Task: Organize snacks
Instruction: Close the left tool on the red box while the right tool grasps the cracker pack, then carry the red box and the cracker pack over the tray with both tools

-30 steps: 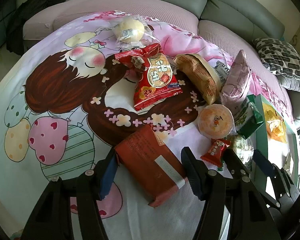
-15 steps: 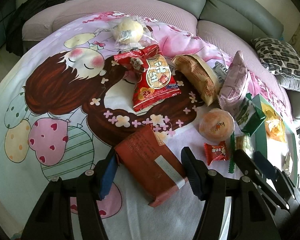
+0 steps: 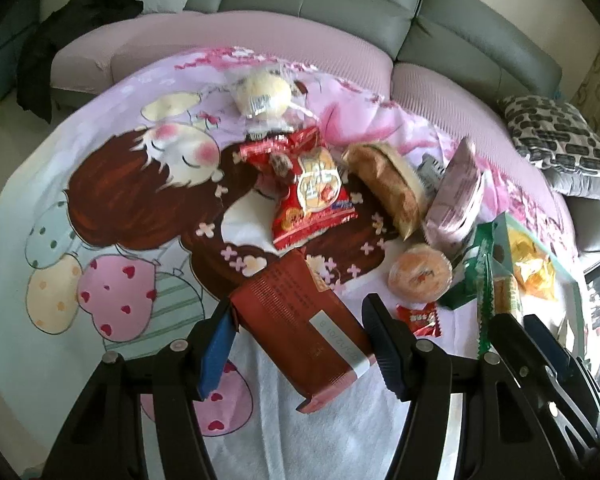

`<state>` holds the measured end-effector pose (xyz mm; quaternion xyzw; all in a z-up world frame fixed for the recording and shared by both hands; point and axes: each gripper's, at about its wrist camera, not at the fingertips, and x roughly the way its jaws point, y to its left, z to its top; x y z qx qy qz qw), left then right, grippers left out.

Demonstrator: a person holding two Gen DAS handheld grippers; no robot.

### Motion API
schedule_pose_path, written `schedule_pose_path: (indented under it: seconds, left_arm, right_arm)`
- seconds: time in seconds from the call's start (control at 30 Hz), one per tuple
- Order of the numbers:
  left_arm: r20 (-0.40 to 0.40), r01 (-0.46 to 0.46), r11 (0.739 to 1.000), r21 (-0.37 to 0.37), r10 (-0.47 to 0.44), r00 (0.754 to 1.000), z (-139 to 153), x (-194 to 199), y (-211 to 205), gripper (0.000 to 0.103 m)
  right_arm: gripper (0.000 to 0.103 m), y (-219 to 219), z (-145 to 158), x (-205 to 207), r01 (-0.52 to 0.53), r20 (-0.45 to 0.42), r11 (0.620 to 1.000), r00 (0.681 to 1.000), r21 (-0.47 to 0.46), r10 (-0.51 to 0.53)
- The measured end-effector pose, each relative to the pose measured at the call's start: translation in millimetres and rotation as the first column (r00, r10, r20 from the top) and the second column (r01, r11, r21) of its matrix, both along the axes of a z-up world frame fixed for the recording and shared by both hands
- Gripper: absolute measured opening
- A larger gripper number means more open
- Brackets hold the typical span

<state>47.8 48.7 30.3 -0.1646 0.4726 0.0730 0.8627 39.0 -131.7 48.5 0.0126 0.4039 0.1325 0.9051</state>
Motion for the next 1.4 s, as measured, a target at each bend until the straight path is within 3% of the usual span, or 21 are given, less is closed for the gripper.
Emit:
schedule_pose_path:
  seconds: [0.33, 0.73, 0.93, 1.07, 1.2, 1.4]
  left_arm:
    - [0.037, 0.006, 1.000, 0.006, -0.006, 0.999, 13, -1, -7, 0.065]
    - [0.077, 0.102, 0.994, 0.039, -0.105, 0.992, 32, 5, -53, 0.065]
    - [0.086, 0.194, 0.978, 0.083, -0.201, 0.976, 42, 12, -92, 0.065]
    - [0.090, 0.260, 0.960, 0.103, -0.269, 0.959, 49, 15, -119, 0.065]
    - [0.100, 0.348, 0.927, 0.139, -0.362, 0.927, 57, 17, -154, 0.065]
    - [0.088, 0.447, 0.877, 0.178, -0.466, 0.880, 57, 22, -199, 0.065]
  right_arm:
    - [0.052, -15, 4, 1, 0.046, -0.002, 0.999, 0.999, 0.005, -0.046]
    - [0.052, -94, 16, 3, 0.257, 0.001, 0.965, 0.966, 0.050, -0.257]
    - [0.052, -149, 13, -1, 0.399, -0.019, 0.914, 0.917, 0.078, -0.399]
    - [0.052, -185, 8, -6, 0.510, -0.043, 0.857, 0.860, 0.080, -0.508]
    - [0.052, -224, 3, -15, 0.613, -0.059, 0.787, 0.790, 0.074, -0.610]
    - [0.052, -254, -4, -24, 0.685, -0.074, 0.725, 0.728, 0.068, -0.681]
